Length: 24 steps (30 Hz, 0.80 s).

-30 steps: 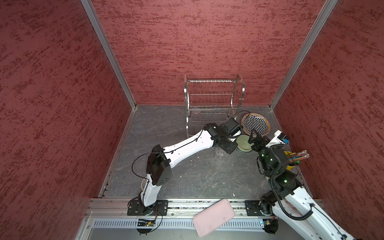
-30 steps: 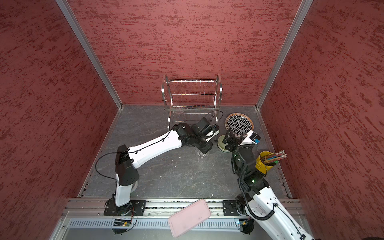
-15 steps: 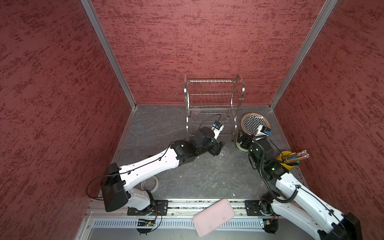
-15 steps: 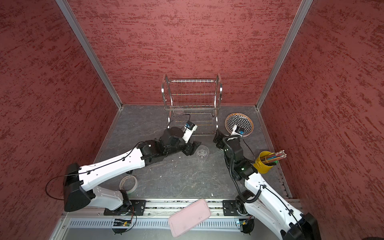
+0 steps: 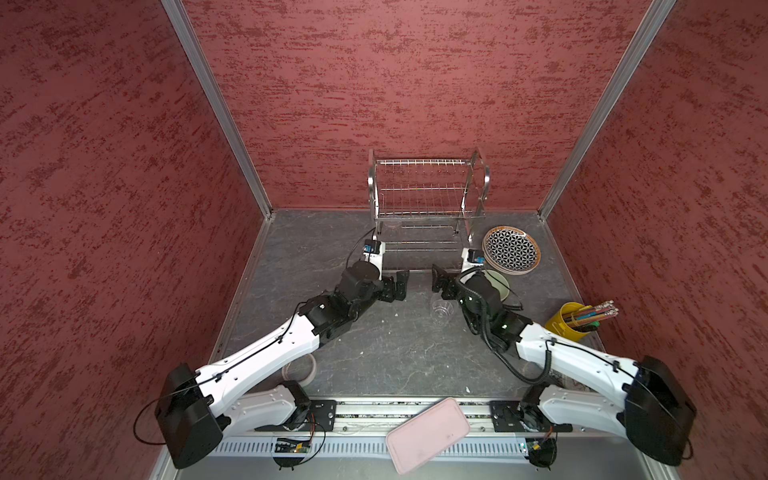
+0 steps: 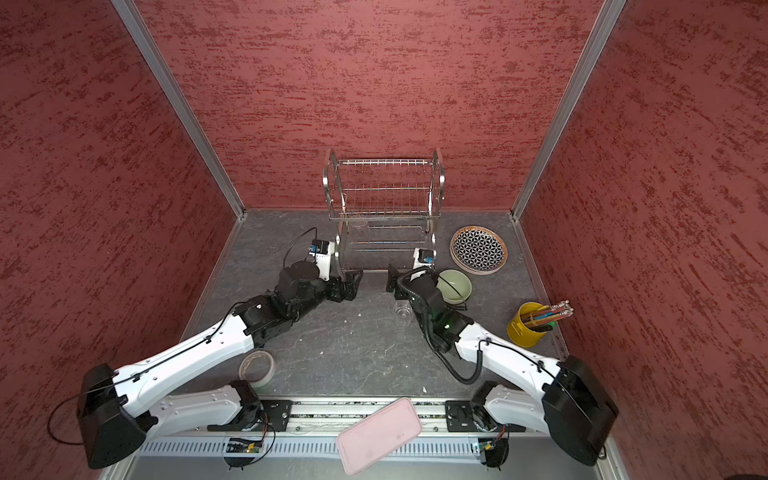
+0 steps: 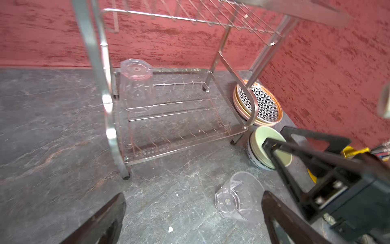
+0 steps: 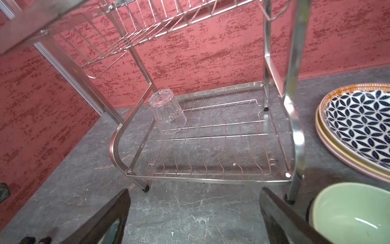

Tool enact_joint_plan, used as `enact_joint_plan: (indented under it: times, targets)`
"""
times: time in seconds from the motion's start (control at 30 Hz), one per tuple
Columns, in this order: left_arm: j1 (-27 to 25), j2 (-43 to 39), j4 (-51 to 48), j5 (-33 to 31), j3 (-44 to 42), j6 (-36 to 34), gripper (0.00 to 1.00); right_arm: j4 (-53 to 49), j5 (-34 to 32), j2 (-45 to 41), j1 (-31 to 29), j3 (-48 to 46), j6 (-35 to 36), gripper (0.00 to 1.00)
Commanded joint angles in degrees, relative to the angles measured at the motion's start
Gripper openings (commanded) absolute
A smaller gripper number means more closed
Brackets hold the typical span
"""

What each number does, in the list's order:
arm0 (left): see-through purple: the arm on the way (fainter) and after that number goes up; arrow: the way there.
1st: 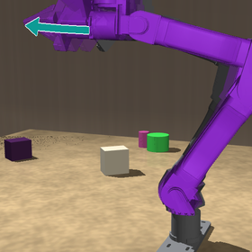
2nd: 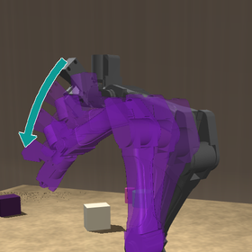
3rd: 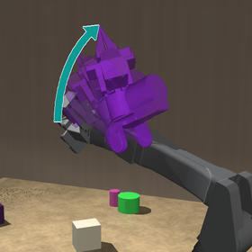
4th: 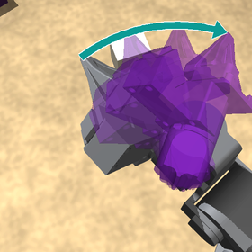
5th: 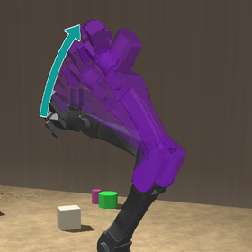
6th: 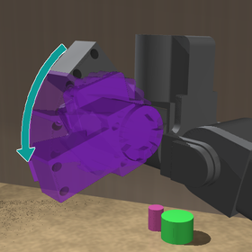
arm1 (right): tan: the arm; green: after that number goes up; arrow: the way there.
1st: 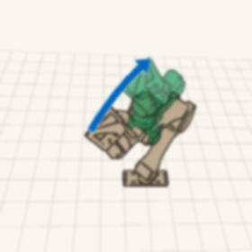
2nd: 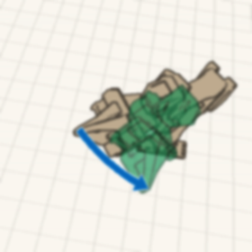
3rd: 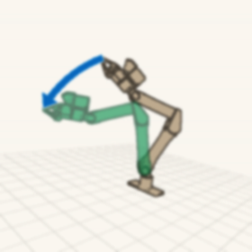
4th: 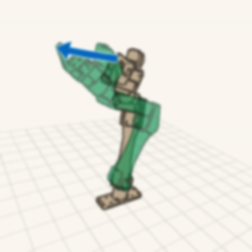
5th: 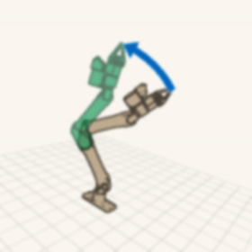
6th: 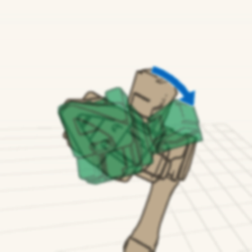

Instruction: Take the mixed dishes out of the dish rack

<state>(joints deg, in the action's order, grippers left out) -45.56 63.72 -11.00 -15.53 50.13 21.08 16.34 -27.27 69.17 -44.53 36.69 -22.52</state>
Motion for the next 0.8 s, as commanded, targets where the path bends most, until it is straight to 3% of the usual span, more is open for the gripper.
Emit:
enact_joint_plan:
  times: [0.0,0.23,0.4,0.77]
  targets:
    - [1.7,-2.1,1.8,-2.9,-1.5,3.0,1.0,7.8,-0.7,3.7,-0.9,2.0,6.4,0.96]
    - [10.6,-0.6,-0.3,4.4,-3.0,9.3,1.0,7.3,5.6,16.8,-0.4,11.7,17.8,0.99]
    - [13.7,1.7,1.4,7.6,-3.7,9.9,1.0,0.9,12.3,24.3,1.6,20.5,17.1,0.99]
    - [16.6,11.9,5.5,11.4,-1.3,10.5,0.92,5.7,15.5,35.7,4.6,27.7,16.2,0.98]
